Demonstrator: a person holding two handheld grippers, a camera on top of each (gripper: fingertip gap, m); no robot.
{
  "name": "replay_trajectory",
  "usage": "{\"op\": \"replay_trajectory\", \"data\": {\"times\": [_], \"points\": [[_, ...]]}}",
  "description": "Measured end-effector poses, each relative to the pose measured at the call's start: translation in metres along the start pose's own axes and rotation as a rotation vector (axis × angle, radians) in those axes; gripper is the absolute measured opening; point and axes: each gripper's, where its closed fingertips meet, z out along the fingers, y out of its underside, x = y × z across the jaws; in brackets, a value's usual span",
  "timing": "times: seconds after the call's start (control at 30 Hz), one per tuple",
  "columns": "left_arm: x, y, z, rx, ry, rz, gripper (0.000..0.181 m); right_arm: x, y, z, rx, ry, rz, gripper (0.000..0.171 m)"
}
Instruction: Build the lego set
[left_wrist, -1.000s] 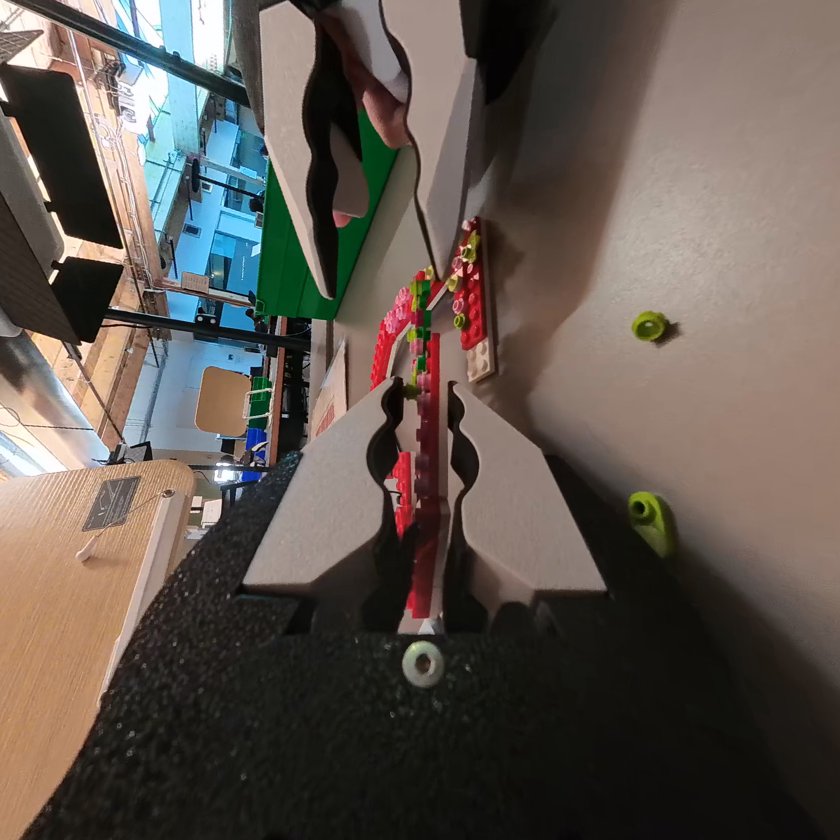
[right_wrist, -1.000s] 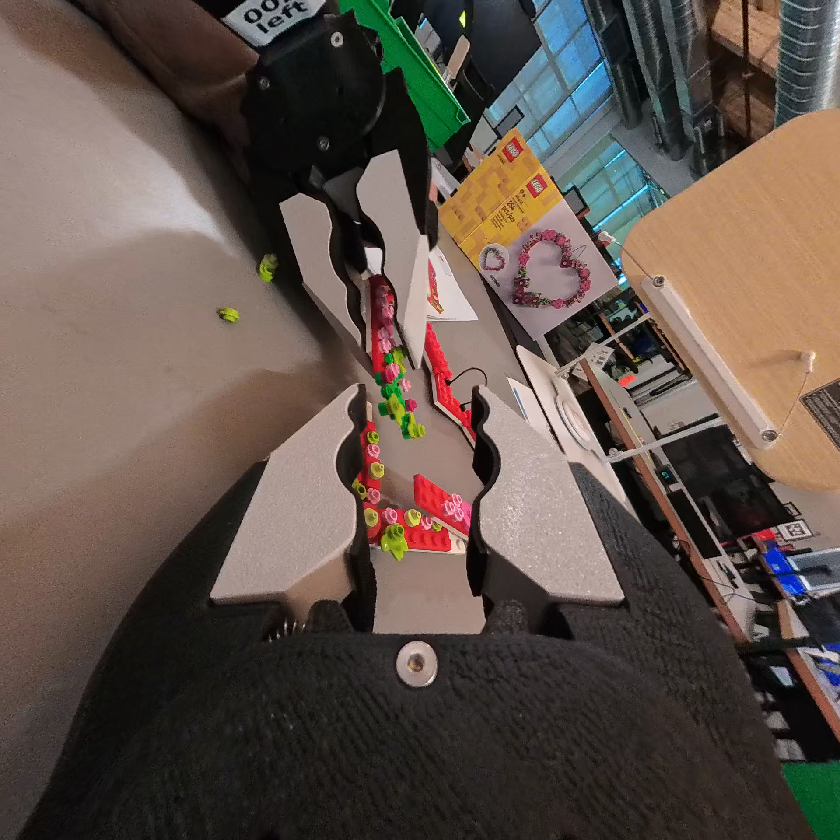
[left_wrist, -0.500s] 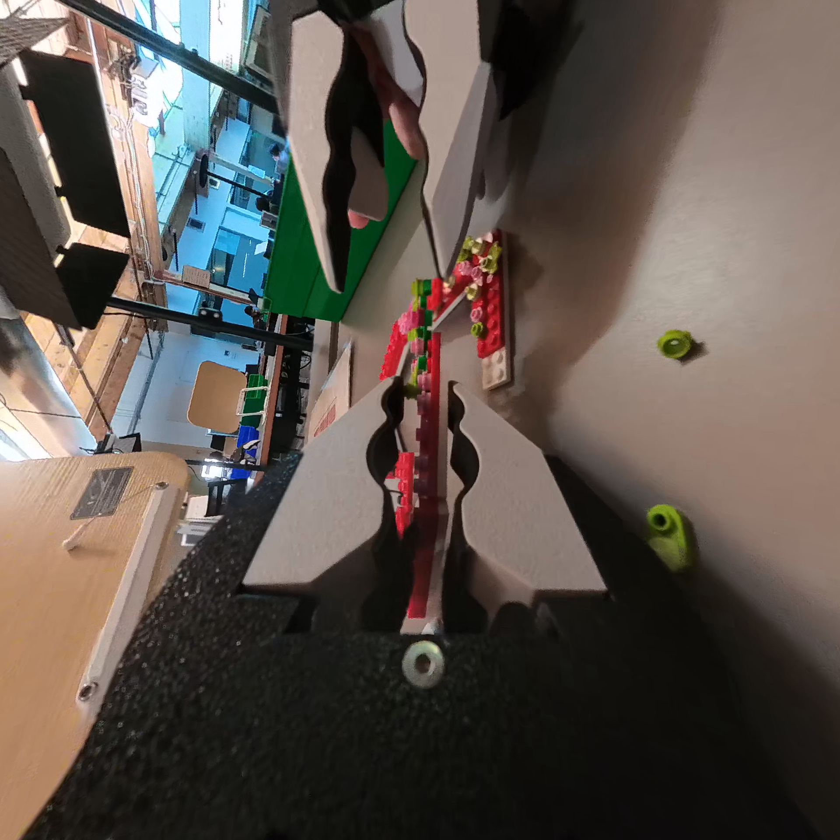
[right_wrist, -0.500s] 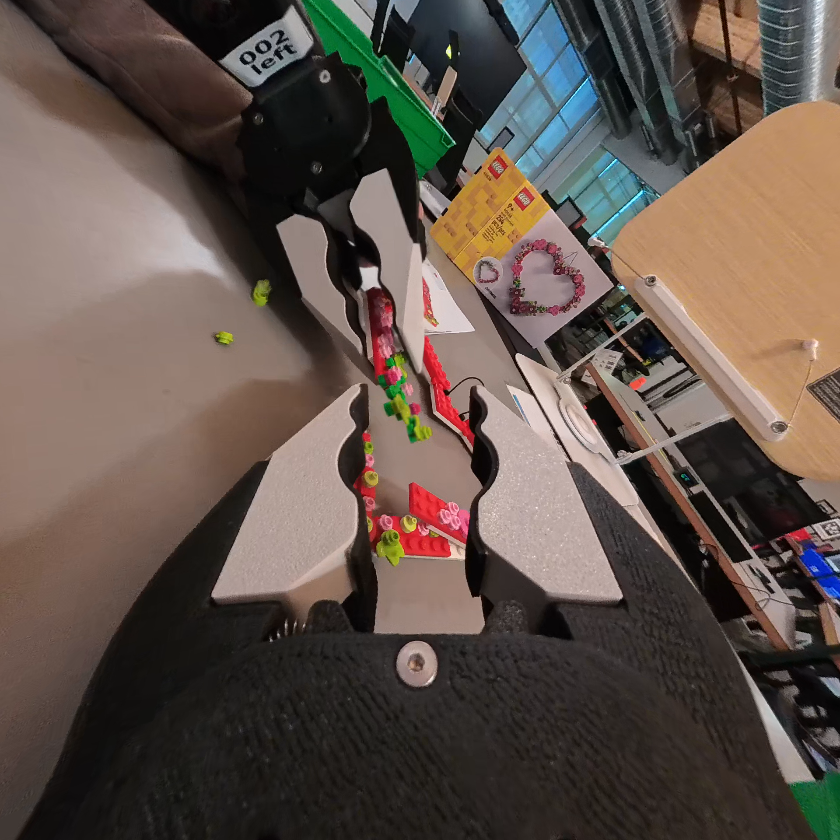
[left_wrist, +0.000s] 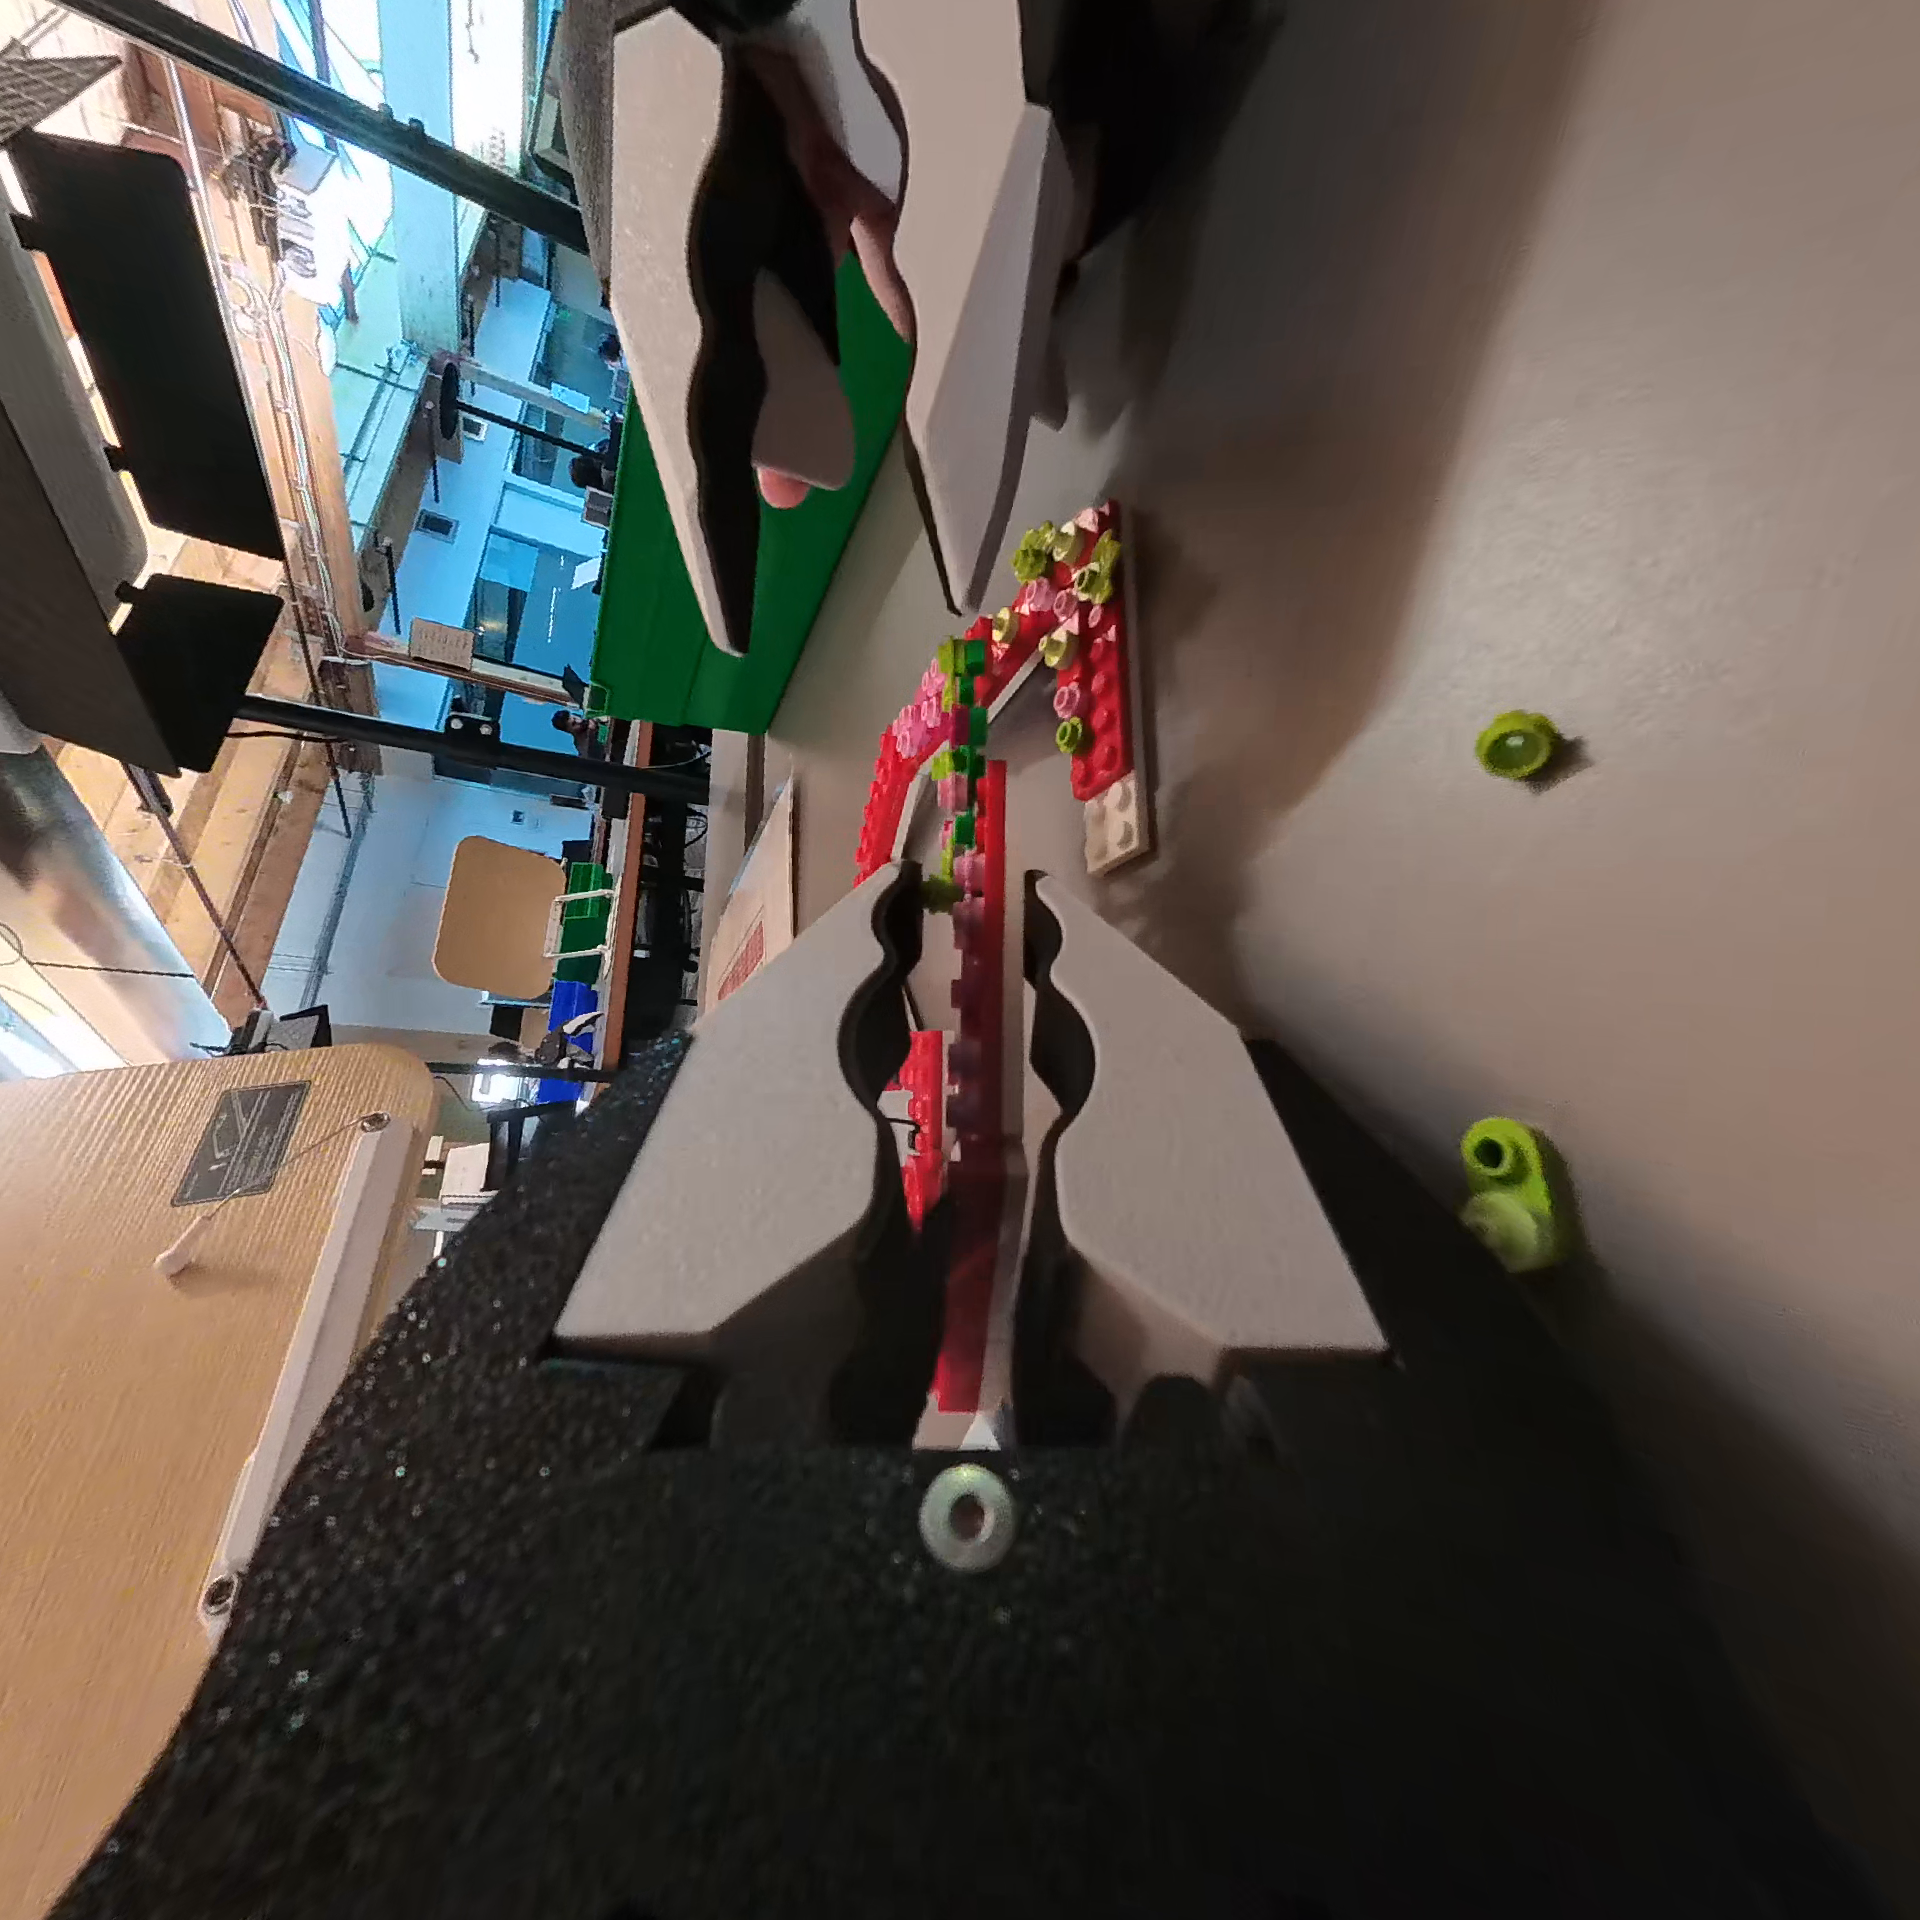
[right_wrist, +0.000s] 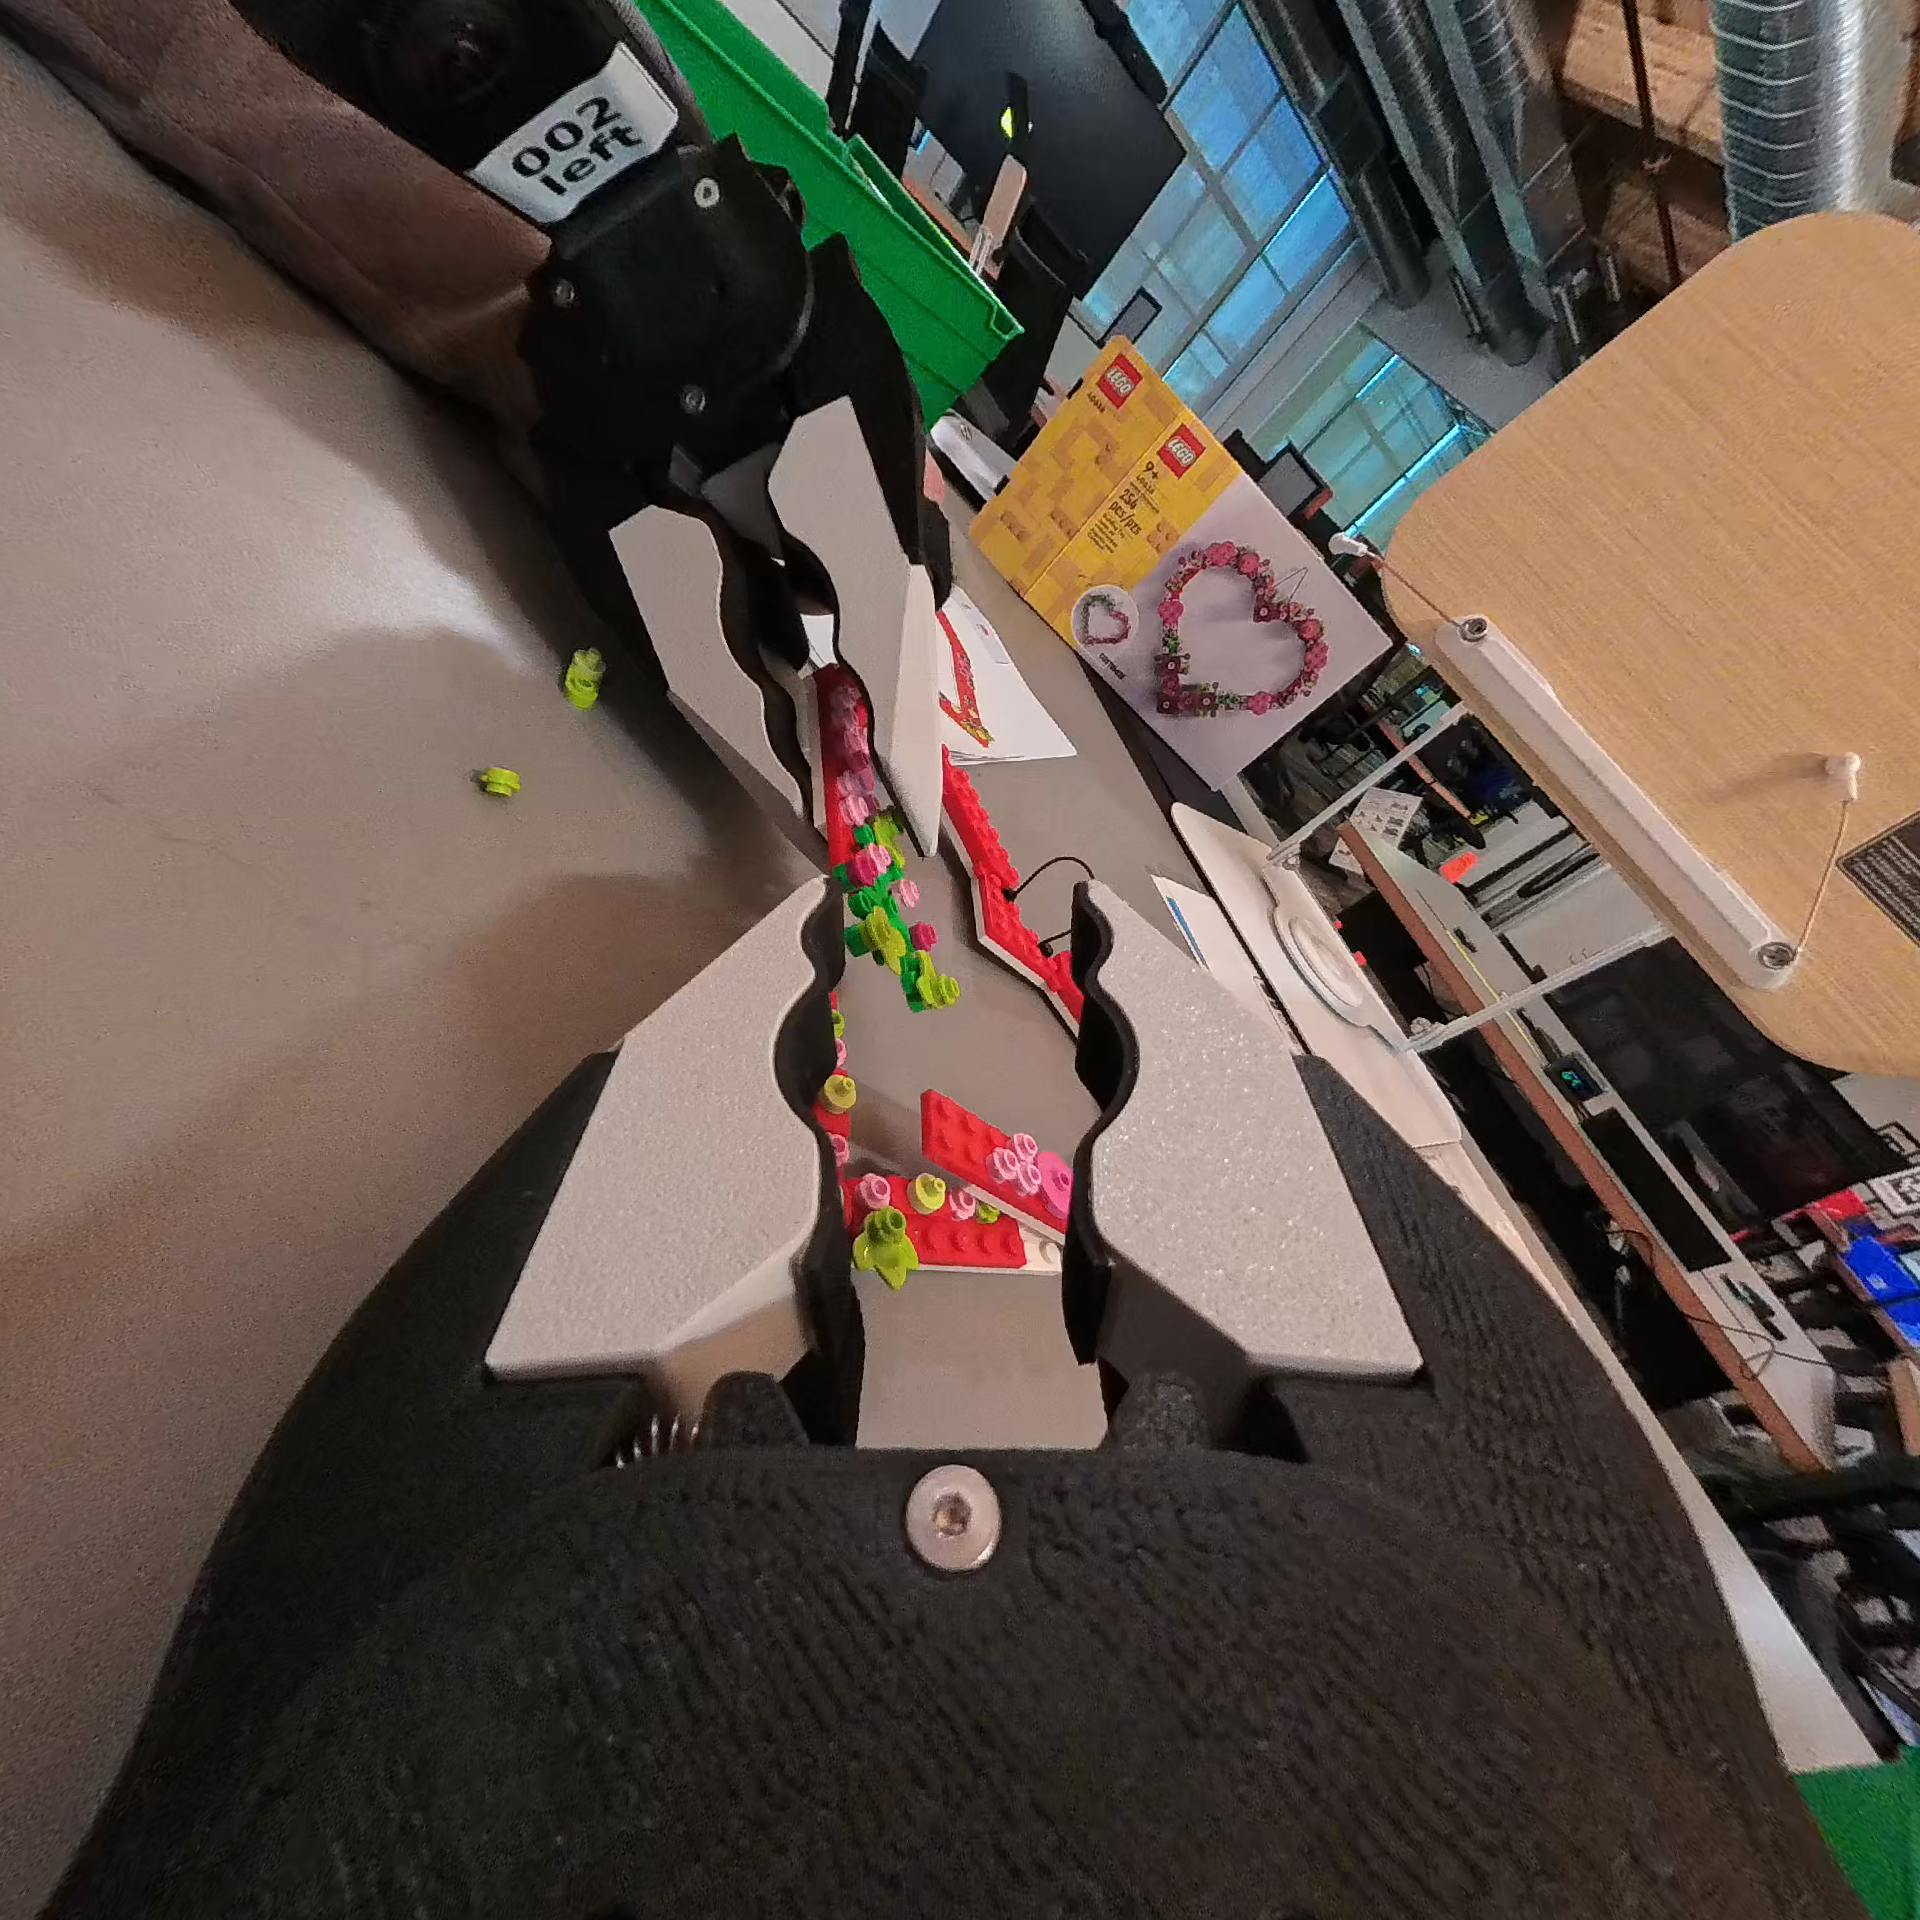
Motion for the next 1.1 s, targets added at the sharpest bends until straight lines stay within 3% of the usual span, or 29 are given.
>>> {"op": "replay_trajectory", "data": {"times": [0.33, 1.1], "points": [[0.011, 0.004, 0.000, -0.022, 0.018, 0.158, 0.016, -0.001, -0.001, 0.000, 0.007, -0.010, 0.000, 0.042], [0.007, 0.003, 0.000, -0.004, -0.001, 0.133, 0.016, -0.005, 0.001, 0.002, -0.008, -0.032, -0.018, 0.039]]}}
